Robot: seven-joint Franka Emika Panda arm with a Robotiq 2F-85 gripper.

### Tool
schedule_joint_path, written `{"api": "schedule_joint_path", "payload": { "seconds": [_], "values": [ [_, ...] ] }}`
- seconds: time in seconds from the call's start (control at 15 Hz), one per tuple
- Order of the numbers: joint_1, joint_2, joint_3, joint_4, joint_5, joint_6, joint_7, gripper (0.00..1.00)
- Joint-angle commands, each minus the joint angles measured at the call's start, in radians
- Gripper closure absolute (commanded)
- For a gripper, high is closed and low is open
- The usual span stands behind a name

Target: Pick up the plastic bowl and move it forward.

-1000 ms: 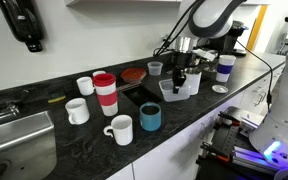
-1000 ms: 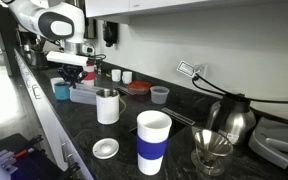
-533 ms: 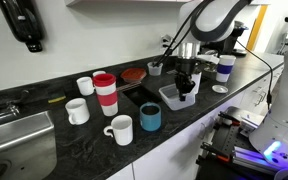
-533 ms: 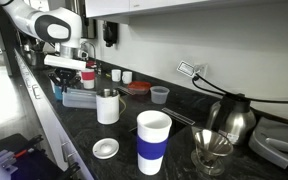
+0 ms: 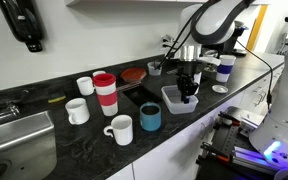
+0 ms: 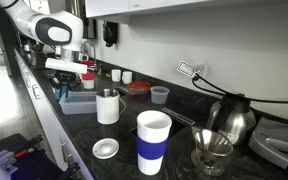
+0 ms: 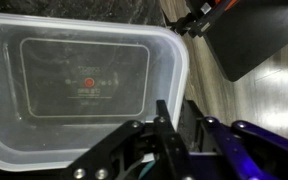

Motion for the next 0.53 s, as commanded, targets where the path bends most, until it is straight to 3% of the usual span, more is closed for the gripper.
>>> {"api": "schedule_joint_path", "payload": {
  "seconds": [0.0,0.33,0.47],
  "values": [
    [-0.022,0.007,-0.004,0.001,-0.009,-0.039,-0.007,0.45],
    [-0.033,-0.002,-0.003,0.025,-0.007,-0.069,0.005,0.1],
    [-0.035,-0.01,-0.004,0.04,-0.005,-0.073,0.007,0.01]
  ]
}}
